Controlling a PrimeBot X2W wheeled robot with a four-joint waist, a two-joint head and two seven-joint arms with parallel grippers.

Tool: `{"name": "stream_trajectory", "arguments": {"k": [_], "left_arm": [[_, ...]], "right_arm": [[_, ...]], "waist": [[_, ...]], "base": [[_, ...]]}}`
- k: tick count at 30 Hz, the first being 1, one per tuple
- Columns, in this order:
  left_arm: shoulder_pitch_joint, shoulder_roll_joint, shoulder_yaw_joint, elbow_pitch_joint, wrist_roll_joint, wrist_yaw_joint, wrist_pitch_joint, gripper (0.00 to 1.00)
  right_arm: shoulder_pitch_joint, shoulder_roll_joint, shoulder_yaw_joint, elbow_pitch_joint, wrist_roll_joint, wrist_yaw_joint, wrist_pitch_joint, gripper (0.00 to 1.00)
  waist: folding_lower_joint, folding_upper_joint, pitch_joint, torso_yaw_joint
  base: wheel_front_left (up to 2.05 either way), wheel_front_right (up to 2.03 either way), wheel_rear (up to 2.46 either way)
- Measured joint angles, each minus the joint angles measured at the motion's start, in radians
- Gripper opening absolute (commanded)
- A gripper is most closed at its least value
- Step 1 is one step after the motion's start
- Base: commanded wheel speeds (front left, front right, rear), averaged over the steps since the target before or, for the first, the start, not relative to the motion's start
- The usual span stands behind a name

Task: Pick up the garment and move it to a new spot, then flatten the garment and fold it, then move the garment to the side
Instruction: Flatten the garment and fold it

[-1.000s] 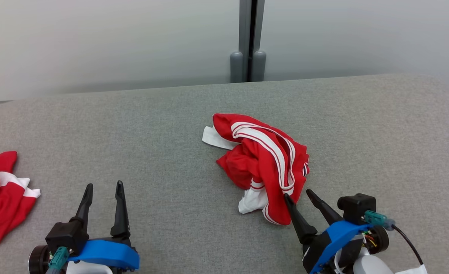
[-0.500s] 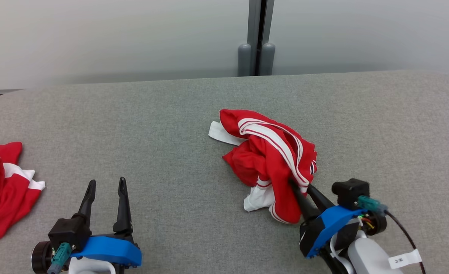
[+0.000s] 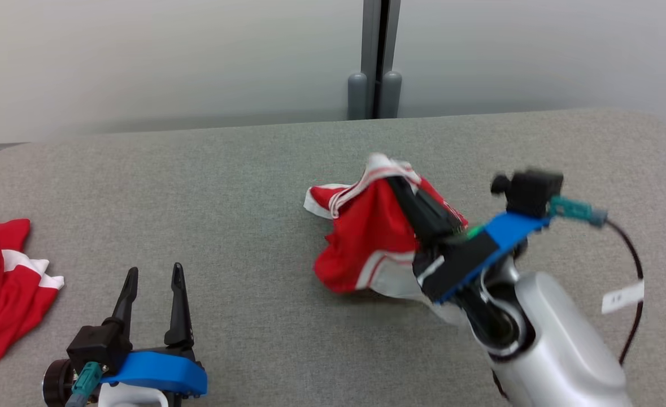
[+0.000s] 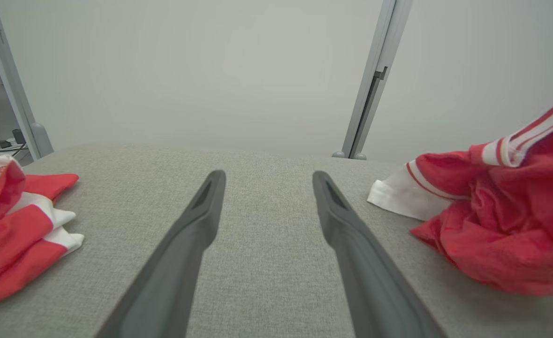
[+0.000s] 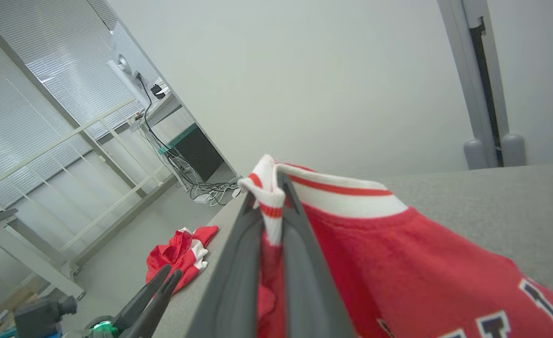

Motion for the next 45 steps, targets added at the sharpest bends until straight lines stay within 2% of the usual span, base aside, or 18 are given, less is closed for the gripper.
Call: {"name": "stream_trajectory", "arguments": {"k": [6,12,15,18,23,27,33,40,45], "left_arm": [[-0.005,-0.004,0.001,-0.008,0.003,-0.001,0.000,1.00],[-0.012,-0.021,-0.009,0.002,0.007,-0.011,0.000,1.00],[-0.020,-0.025,-0.014,0.010,0.008,-0.016,0.000,1.00],[-0.022,-0.030,-0.013,0.007,0.009,-0.016,0.000,1.00],[-0.019,-0.032,0.002,-0.006,0.015,-0.016,0.000,1.00],[-0.019,-0.031,0.010,-0.012,0.018,-0.018,0.000,1.00],[-0.028,-0.032,0.015,-0.021,0.026,-0.018,0.000,1.00],[-0.031,-0.021,0.040,-0.026,0.028,-0.019,0.000,1.00],[-0.030,-0.020,0.043,-0.034,0.028,-0.023,0.000,1.00]], "right_arm": [[-0.256,-0.001,0.105,0.041,0.162,0.000,-0.032,0.00],[-0.503,-0.001,0.207,0.125,0.313,0.000,-0.129,0.00],[-0.615,-0.001,0.215,0.159,0.354,0.000,-0.196,0.00],[-0.655,0.001,0.210,0.202,0.387,0.000,-0.233,0.00],[-0.600,0.000,0.147,0.333,0.335,0.000,-0.250,0.00],[-0.484,-0.035,0.095,0.448,0.228,0.000,-0.276,0.00],[-0.348,-0.040,0.012,0.501,0.146,0.000,-0.294,0.00],[-0.213,-0.034,-0.045,0.380,0.081,0.000,-0.252,0.00],[-0.075,-0.019,-0.091,0.149,0.063,0.000,-0.174,0.00]], "waist": [[0.0000,0.0000,0.007,0.012],[0.0000,0.0000,0.008,0.046],[0.0000,0.0000,0.005,0.066],[-0.0002,0.0000,0.002,0.071],[-0.0002,0.0000,0.014,0.059],[-0.0001,0.0000,0.033,0.038],[-0.0001,0.0000,0.054,0.001],[-0.0001,0.0000,0.054,-0.046],[-0.0002,0.0000,0.054,-0.065]], "base": [[0.00,0.00,0.00],[0.00,0.00,0.00],[0.00,0.00,0.00],[0.00,0.00,0.00],[0.00,0.00,0.00],[0.00,0.00,0.00],[0.00,0.00,0.00],[0.00,0.00,0.00],[0.00,0.00,0.00]]}}
